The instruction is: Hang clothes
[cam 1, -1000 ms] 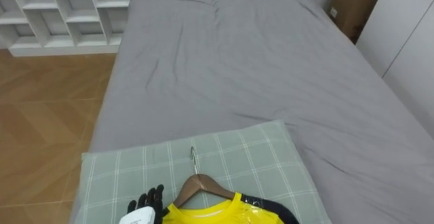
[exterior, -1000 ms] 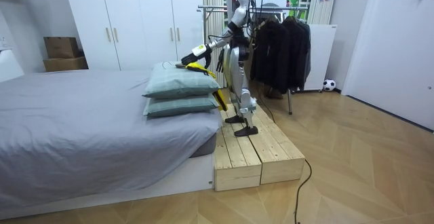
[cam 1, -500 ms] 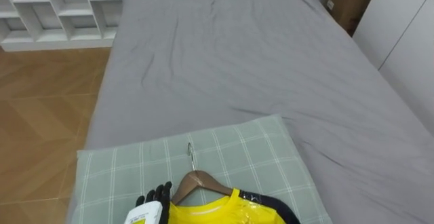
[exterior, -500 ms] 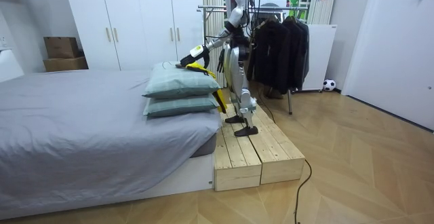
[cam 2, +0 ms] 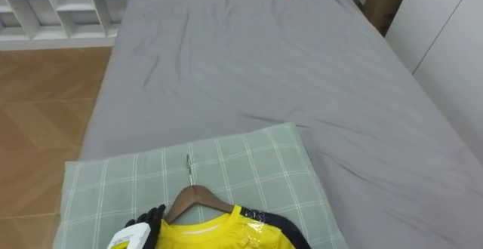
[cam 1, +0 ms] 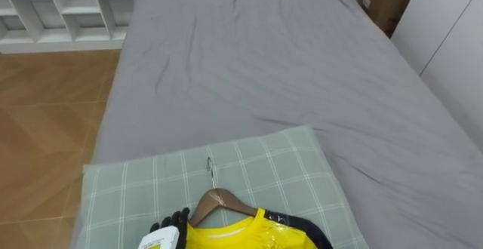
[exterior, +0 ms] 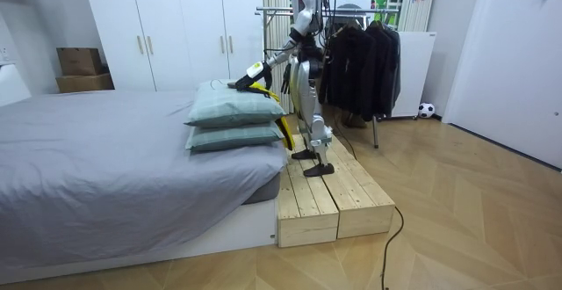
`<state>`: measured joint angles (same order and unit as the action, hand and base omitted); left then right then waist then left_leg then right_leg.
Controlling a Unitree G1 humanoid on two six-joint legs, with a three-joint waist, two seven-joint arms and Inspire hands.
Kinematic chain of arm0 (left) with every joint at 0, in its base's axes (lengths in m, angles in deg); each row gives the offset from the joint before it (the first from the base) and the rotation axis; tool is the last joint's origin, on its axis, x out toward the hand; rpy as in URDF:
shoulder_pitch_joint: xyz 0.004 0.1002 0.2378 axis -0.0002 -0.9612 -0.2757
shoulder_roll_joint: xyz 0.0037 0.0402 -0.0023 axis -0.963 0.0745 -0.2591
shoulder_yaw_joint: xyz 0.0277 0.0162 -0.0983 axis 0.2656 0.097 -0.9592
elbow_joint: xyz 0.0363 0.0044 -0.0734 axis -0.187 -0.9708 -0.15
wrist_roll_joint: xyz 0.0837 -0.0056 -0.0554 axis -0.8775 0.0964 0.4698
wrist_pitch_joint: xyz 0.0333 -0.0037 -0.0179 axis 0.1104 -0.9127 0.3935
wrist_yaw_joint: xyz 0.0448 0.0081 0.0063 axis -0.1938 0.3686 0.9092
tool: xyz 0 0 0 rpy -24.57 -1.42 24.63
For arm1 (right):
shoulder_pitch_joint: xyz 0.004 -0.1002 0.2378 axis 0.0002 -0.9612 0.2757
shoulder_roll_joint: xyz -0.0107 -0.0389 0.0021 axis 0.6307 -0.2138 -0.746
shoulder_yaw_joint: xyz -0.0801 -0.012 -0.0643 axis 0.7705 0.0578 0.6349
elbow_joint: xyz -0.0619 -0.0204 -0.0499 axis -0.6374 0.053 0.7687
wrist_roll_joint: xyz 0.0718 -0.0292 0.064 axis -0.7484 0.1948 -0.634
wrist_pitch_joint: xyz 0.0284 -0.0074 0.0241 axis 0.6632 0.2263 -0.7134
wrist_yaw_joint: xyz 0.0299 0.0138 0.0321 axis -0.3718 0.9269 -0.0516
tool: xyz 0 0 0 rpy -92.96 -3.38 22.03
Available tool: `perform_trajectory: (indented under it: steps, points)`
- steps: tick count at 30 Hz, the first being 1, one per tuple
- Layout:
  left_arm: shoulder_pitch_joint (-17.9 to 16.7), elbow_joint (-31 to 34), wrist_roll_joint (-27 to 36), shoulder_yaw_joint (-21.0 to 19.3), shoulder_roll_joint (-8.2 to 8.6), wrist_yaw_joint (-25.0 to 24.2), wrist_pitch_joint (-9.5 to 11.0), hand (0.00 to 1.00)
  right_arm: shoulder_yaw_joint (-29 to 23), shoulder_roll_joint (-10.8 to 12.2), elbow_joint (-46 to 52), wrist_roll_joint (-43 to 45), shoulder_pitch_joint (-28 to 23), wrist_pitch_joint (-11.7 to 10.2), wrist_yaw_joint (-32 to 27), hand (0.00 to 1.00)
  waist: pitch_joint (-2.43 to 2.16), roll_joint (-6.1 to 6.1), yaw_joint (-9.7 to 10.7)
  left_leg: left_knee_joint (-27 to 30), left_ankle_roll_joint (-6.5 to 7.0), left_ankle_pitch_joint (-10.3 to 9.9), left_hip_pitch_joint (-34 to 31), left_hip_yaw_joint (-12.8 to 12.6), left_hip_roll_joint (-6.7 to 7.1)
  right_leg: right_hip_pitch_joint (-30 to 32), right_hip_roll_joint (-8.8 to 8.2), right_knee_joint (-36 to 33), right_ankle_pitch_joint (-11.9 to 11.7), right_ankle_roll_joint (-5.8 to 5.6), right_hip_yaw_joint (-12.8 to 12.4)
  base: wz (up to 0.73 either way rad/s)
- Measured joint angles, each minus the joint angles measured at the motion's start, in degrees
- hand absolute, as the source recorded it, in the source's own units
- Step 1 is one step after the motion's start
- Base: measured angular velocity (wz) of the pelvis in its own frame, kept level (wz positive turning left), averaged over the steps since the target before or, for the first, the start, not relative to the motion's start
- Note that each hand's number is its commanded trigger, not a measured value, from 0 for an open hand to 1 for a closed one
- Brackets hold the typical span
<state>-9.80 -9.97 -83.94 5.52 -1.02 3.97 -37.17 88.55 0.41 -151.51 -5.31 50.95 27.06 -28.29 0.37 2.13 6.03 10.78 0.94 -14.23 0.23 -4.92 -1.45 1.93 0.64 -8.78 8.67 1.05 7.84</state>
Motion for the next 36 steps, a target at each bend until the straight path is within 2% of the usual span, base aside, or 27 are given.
perform_trajectory:
  steps: [10, 15, 27, 30, 36]
  points:
    - [3.13, -6.19, 0.86, -1.44, -0.04, 0.0, 1.65, 0.0, 2.32, 0.0, -1.01, -0.1, 2.17, 0.0, -0.04, 0.0, -0.04, 0.46, -0.12, 0.14, 0.0, 0.0, -0.71, -0.07, -0.06, 0.69, 0.03, -0.03, -0.11, 0.06, 0.01, 0.0]
    - [3.14, -6.22, 0.91, -1.34, -0.03, 0.05, 1.76, 0.0, 4.44, -0.03, -1.08, -0.1, 2.67, -0.03, -0.04, 0.0, 0.01, 0.69, -0.11, 0.07, -0.16, 0.31, -1.72, -0.23, -0.11, 1.72, 0.11, -0.03, -0.22, 0.24, -0.02, 0.0]
    - [3.36, -7.03, 0.76, -2.68, -0.23, 1.94, 2.15, 0.0, 4.51, 0.18, -1.95, 2.05, 4.41, 0.5, -0.87, 0.0, 0.48, 1.92, -0.19, 0.03, -0.43, 0.49, -2.22, -0.59, -0.63, 2.36, 0.61, -0.08, -0.53, 0.7, -0.23, -0.01]
    - [3.74, -7.04, 0.94, -3.46, -0.19, 2.11, 2.13, 0.0, 4.49, 0.48, -1.81, 2.4, 4.44, 0.69, -1.52, 0.0, 0.39, 2.36, -0.17, 0.14, -0.53, 0.55, -2.72, -0.71, -0.63, 2.83, 0.59, -0.1, -0.63, 0.77, 0.01, -0.01]
    - [4.21, -7.19, 3.18, -3.65, 0.02, 1.18, 2.08, 0.0, 4.44, 0.5, -1.72, 4.09, 4.76, 0.65, -2.05, 0.0, 0.33, 2.28, -0.19, 0.27, -0.57, 0.64, -2.93, -0.95, -0.73, 3.07, 0.58, -0.07, -0.92, 0.83, 0.01, -0.01]
